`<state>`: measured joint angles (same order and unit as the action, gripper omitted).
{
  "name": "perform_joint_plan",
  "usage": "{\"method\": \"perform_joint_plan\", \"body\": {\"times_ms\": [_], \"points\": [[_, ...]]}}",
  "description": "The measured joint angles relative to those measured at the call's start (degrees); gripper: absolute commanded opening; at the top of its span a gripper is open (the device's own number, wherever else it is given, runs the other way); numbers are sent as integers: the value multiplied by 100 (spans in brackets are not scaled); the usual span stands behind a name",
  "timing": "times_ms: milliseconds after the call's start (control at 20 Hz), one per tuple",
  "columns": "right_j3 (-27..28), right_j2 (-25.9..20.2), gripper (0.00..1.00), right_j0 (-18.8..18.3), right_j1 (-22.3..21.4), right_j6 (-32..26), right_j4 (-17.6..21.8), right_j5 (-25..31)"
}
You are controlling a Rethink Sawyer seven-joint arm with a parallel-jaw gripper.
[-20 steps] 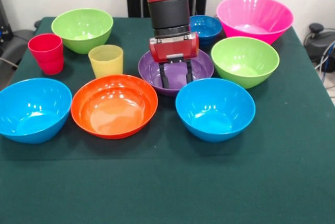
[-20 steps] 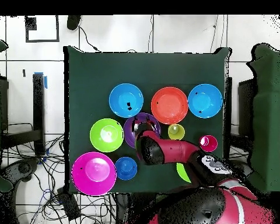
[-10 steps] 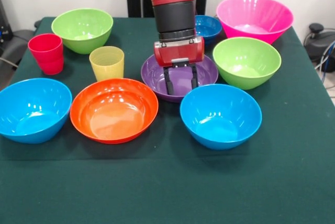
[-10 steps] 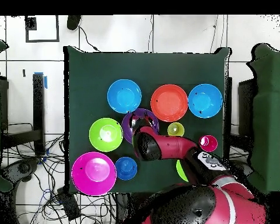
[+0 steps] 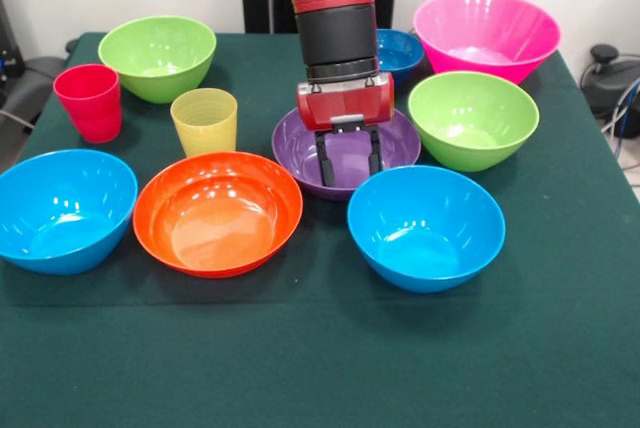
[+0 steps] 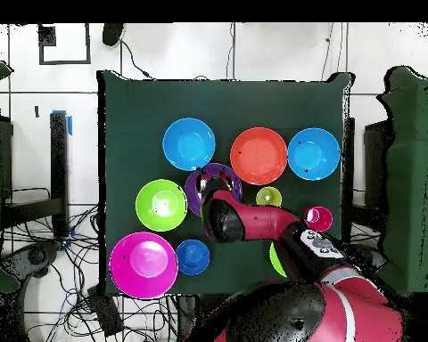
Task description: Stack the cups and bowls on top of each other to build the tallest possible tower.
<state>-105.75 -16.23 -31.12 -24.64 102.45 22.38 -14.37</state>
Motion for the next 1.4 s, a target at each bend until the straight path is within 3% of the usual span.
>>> {"method": "perform_joint_plan", "body": {"times_ms": [1400], "points": [[213, -3, 100, 223, 31, 182, -468, -75]]}}
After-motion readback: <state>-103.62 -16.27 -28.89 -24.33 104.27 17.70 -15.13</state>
